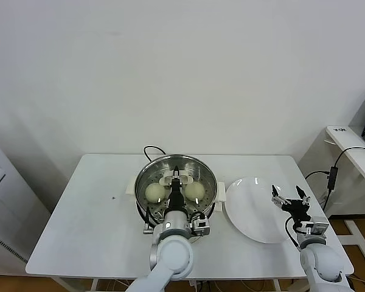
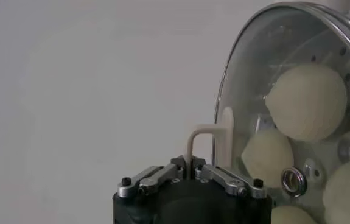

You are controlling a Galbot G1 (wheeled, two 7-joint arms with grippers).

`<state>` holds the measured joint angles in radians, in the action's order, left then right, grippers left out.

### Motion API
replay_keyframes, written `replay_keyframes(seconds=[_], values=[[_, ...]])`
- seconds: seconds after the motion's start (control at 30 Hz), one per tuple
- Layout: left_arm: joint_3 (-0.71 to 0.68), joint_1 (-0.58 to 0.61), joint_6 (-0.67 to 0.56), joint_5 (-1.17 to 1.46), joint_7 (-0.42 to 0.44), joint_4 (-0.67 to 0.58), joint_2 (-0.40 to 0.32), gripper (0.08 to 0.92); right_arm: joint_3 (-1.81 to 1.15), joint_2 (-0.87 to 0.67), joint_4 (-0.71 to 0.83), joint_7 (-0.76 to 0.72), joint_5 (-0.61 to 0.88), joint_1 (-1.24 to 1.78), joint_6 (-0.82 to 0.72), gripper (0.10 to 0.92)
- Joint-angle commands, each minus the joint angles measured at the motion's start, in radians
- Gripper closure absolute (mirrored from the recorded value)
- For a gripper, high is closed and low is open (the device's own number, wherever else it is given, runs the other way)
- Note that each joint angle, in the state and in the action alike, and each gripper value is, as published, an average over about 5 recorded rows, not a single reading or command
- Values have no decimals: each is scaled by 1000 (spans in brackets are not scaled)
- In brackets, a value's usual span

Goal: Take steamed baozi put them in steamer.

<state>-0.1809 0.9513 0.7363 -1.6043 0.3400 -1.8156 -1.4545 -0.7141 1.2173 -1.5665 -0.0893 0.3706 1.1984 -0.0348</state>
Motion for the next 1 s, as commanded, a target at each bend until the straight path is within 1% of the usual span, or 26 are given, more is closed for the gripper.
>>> replay_keyframes(seconds=[0.03,0.13,0.23,0.33,0.43,0.5,0.53,0.63,0.73,0.77,0.83,0.9,1.0], values=[[4,11,39,41,-10,-12,11,846,-2,1,-2,-4,6,1,1,203],[10,23,33,125,-10,-63,33,766,0,2,-4,-5,9,0,1,203],[22,46,14,280,11,-173,74,679,2,2,-4,-5,11,-3,1,203],[53,73,-23,529,55,-302,128,593,3,3,-4,-5,13,-5,0,203],[121,86,-75,829,140,-425,188,506,5,3,-3,-7,14,-7,0,203],[178,84,-125,1017,181,-472,223,454,7,4,-3,-8,15,-8,0,203],[205,82,-153,1107,186,-484,235,419,8,4,-3,-8,16,-9,0,203],[298,69,-247,1418,137,-487,263,333,9,13,-5,-10,21,-11,2,203],[407,64,-308,1776,19,-488,276,249,9,20,-6,-14,22,-12,5,203],[454,66,-325,1899,-38,-486,279,226,10,22,-5,-16,20,-14,7,203],[546,73,-343,2081,-131,-479,280,193,11,26,-4,-19,18,-17,12,203],[642,85,-351,2200,-208,-462,282,182,11,31,-4,-24,15,-20,15,203],[746,119,-355,2310,-270,-427,286,178,7,35,-5,-31,-7,-22,19,203]])
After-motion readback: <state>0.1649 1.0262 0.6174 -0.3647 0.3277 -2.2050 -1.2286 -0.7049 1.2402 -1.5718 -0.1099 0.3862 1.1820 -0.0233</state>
